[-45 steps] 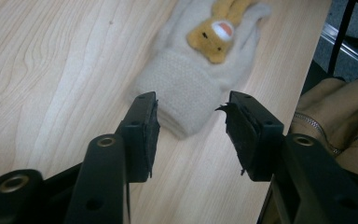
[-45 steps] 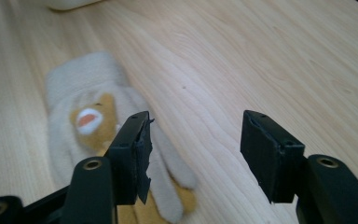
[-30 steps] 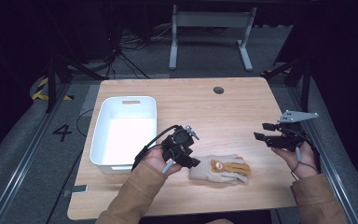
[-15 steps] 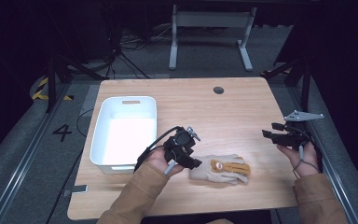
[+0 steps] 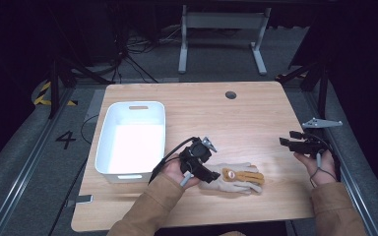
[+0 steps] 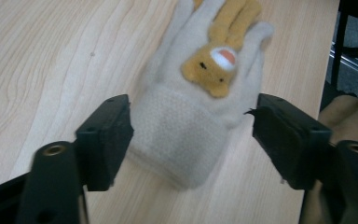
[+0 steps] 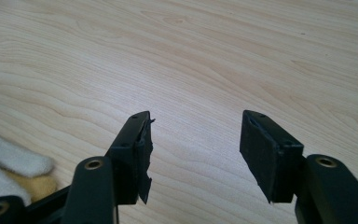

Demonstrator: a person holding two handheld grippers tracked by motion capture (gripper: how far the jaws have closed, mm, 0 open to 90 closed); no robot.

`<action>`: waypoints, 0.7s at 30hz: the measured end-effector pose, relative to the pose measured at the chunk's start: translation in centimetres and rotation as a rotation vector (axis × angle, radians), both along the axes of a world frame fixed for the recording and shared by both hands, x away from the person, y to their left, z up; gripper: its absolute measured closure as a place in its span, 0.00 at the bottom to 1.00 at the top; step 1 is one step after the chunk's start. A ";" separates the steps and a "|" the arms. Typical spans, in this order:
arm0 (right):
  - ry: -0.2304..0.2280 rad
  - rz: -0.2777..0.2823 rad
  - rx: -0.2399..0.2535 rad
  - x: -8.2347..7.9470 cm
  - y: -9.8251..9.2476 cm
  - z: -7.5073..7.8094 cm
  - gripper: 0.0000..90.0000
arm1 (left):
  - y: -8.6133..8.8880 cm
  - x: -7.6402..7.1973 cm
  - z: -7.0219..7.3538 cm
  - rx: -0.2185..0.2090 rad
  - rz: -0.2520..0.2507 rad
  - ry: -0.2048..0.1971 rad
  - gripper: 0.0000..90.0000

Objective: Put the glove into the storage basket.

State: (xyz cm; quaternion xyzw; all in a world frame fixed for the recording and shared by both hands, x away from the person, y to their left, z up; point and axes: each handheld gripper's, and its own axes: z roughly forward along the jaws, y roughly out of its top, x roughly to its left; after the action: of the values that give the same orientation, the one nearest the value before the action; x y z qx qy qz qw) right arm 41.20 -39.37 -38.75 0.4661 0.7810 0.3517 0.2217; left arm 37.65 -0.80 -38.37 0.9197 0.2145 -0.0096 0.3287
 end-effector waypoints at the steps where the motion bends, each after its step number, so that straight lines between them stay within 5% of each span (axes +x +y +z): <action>1: -0.001 0.001 0.002 0.0 -0.1 0.0 0.48 | -0.1 0.0 -0.2 -0.007 -0.007 -0.006 0.26; 6: 0.002 0.014 0.014 0.1 -0.2 -0.1 0.48 | -0.5 0.0 -1.2 -0.029 -0.061 -0.035 0.18; 11: -0.002 0.034 0.017 0.0 0.1 -0.1 0.47 | -1.0 0.3 -2.2 -0.045 -0.125 -0.023 0.05; 21: -0.001 0.022 0.018 -0.7 -0.6 -0.2 0.46 | -2.1 1.1 -3.7 -0.009 -0.137 -0.008 0.00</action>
State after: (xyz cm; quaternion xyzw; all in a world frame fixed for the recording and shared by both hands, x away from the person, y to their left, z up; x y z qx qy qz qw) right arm 40.54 -39.96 -38.95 0.4593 0.7829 0.3611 0.2138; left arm 38.77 -2.85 -42.06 0.9307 0.1498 -0.0293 0.3323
